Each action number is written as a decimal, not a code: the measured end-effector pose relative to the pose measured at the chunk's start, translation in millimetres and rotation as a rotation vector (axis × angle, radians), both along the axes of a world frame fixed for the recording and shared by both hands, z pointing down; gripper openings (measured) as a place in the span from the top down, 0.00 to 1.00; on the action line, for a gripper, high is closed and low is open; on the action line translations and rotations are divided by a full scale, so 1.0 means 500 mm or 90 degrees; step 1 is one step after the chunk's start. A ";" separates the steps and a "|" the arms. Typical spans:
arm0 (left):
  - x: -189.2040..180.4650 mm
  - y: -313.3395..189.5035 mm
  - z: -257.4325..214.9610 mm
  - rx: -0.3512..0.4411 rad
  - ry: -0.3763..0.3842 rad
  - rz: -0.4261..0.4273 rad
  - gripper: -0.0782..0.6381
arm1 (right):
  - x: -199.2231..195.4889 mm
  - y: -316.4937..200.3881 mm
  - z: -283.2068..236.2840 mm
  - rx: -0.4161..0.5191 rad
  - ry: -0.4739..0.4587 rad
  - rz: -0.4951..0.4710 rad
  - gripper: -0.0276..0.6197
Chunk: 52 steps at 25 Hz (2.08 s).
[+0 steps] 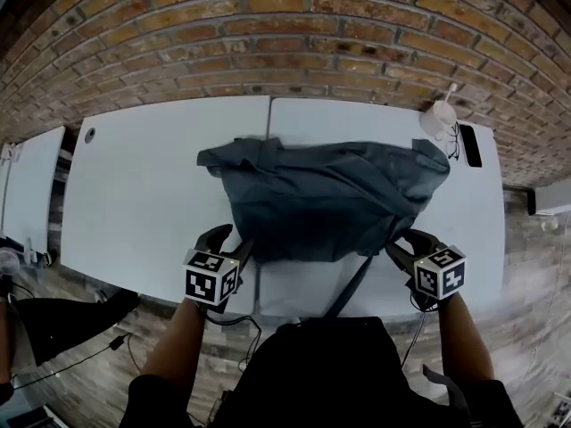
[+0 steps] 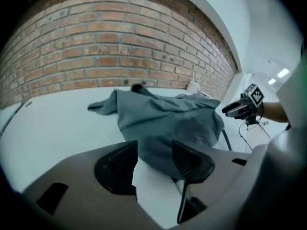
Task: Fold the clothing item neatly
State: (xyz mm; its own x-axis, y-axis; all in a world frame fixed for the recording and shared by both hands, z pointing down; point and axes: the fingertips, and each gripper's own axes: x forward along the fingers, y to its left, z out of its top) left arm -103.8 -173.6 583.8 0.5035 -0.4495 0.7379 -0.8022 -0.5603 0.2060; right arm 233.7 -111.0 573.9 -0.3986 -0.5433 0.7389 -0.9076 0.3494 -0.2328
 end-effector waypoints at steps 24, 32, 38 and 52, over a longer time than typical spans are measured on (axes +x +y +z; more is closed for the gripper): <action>-0.006 0.150 0.030 0.004 0.029 0.056 0.89 | -0.045 0.140 0.041 -0.010 -0.115 0.164 0.92; -0.022 0.280 0.074 -0.015 -0.012 0.111 0.88 | -0.059 0.208 0.065 -0.037 -0.088 0.149 0.92; -0.026 0.294 0.031 0.149 -0.101 0.226 0.72 | -0.068 0.215 -0.008 0.146 0.125 -0.028 0.68; 0.071 0.252 0.107 0.189 -0.340 0.633 0.54 | -0.097 0.185 0.110 0.116 0.417 -0.579 0.50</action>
